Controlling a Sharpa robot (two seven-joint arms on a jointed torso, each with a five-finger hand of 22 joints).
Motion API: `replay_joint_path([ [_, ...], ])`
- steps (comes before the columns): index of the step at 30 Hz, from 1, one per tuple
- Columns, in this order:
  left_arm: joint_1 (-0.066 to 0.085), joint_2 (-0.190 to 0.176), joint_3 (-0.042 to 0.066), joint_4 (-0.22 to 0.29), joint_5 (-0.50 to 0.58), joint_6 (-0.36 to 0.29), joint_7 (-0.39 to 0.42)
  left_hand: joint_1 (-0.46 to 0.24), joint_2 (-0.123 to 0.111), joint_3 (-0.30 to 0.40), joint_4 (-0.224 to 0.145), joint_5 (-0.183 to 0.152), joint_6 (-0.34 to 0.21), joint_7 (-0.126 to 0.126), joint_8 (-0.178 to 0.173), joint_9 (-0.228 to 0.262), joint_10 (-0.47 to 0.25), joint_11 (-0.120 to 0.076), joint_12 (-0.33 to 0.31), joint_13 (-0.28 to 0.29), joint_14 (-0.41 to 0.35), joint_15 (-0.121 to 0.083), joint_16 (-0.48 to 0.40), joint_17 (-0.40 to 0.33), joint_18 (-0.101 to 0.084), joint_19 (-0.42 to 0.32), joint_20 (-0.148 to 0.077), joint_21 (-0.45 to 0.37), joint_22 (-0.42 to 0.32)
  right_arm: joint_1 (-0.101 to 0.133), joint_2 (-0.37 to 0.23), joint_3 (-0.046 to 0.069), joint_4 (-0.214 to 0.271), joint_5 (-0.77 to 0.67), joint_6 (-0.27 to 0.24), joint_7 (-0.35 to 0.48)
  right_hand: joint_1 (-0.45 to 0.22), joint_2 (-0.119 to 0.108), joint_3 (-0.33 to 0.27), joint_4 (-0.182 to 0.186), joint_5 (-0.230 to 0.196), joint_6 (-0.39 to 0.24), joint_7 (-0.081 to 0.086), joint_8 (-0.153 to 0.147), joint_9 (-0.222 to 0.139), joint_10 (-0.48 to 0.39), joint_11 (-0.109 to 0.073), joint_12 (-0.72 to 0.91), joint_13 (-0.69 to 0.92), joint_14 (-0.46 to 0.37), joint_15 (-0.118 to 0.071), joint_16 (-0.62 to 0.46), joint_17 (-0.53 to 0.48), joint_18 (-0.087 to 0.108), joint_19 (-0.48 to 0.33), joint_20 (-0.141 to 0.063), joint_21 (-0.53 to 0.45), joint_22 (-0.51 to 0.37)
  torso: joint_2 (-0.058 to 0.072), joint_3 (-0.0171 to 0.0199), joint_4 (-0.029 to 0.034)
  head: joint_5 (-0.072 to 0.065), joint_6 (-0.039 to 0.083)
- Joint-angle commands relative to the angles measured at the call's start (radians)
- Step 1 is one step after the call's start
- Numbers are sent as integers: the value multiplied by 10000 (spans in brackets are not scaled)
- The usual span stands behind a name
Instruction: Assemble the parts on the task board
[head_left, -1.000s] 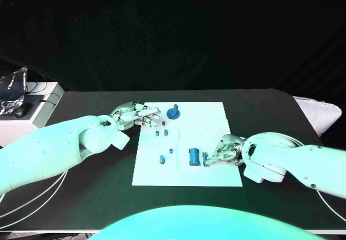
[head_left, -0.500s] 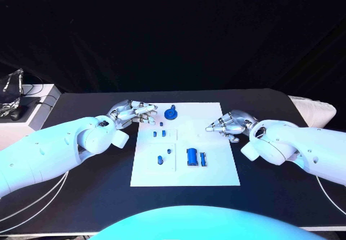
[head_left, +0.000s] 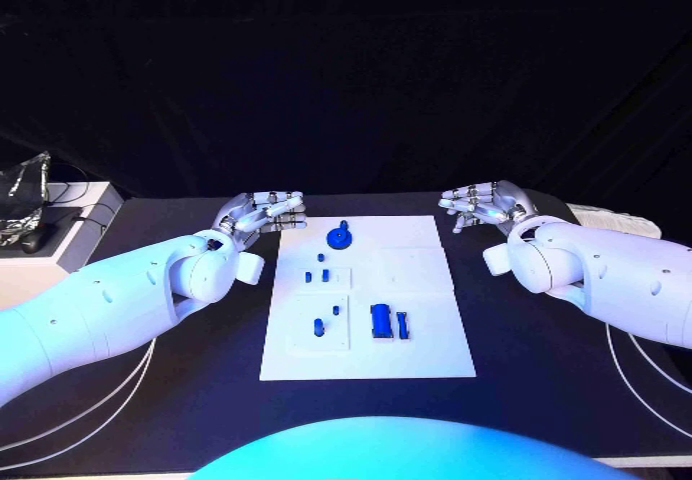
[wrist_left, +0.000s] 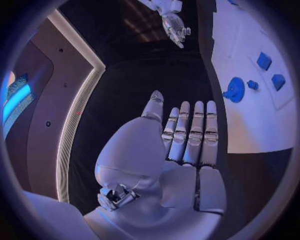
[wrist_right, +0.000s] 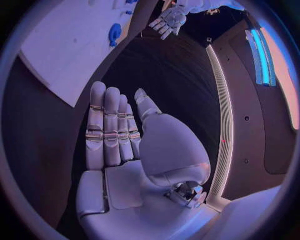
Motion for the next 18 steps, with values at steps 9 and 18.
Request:
replay_joint_path([
  [9,10,400,11,-458,286,-395,332,-4593,-904,2020,62,-1595,-9197,-1106,-670,-605,-10785,-1404,-657,-625,-10083,-1445,-648,-1213,-754,-9043,-1885,-668,-2583,-160,629,177,-1012,984,76,623,-3829,-396,48,930,-1603,-10215,-1355,-969,-1362,-2484,-644,-4297,-5764,-4056,-167,-6204,-6098,-1068,-12677,34,-911,-10075,-135,92,-9,29,426],
  [18,278,313,-280,330,552,-1598,602,-14235,-904,2020,62,-1595,-9197,-1106,-670,-605,-10785,-1404,-657,-625,-10083,-1445,-648,-1213,-754,-9043,-1885,-668,-2583,-330,361,476,192,1437,-797,1021,-13010,-396,48,930,-1603,-10215,-1355,-969,-1362,-10189,-644,-4297,-5764,-11514,-167,-6204,-6098,-1068,-12677,34,-911,-10075,-149,66,70,-102,1028],
])
